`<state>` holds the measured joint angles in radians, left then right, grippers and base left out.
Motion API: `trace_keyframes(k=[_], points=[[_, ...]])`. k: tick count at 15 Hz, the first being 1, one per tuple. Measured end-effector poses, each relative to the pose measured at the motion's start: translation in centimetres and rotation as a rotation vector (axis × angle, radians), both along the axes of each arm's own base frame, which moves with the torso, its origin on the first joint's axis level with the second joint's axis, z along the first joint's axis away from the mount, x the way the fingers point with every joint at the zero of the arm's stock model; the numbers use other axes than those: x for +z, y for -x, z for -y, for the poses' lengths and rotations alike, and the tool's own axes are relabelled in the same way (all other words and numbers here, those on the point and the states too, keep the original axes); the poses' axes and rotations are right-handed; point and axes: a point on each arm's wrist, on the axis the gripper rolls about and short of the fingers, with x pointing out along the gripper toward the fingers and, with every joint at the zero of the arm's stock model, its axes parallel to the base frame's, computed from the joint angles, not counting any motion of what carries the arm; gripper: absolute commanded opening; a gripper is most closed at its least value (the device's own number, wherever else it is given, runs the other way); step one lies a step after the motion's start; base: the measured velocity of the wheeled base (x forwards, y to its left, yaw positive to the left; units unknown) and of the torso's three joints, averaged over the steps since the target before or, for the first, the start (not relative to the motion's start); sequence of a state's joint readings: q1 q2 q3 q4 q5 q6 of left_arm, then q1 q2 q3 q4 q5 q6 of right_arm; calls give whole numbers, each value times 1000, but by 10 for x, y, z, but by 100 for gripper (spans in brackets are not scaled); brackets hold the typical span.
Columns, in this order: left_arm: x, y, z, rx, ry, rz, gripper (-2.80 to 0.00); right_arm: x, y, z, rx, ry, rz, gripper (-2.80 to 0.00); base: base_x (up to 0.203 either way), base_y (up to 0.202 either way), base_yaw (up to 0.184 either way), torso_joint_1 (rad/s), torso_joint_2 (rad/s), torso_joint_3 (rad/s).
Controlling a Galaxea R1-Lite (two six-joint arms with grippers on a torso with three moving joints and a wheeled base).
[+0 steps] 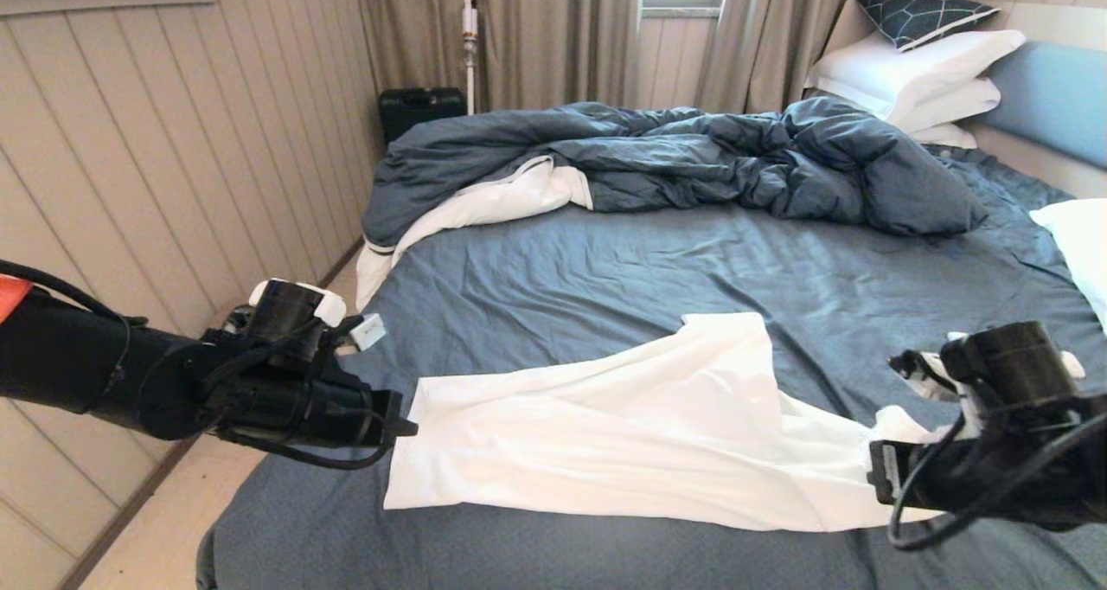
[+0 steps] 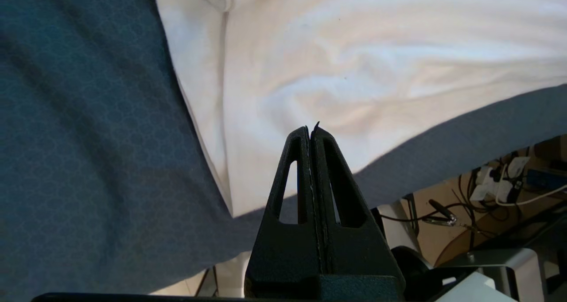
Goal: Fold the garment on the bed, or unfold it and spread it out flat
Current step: Unford the white T-shirt
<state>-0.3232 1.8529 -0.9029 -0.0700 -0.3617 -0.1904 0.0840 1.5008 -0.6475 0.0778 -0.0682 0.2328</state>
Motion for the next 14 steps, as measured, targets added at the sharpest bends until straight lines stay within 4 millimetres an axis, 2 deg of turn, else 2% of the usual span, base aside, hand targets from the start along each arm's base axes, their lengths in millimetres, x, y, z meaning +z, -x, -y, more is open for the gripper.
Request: trace_keyframes(k=[4, 9, 11, 14], points=[[13, 14, -4, -1, 10, 32, -280, -1, 76, 5, 7, 2, -67, -280, 0, 0, 0, 0, 0, 0], [22, 22, -7, -1, 20, 58, -280, -12, 154, 13, 9, 9, -139, -280, 0, 0, 0, 0, 0, 0], [24, 23, -8, -1, 22, 63, -280, -20, 174, 14, 14, 15, -178, -280, 0, 0, 0, 0, 0, 0], [24, 24, -8, -1, 23, 65, -280, -23, 179, 15, 30, 19, -157, -280, 0, 0, 0, 0, 0, 0]])
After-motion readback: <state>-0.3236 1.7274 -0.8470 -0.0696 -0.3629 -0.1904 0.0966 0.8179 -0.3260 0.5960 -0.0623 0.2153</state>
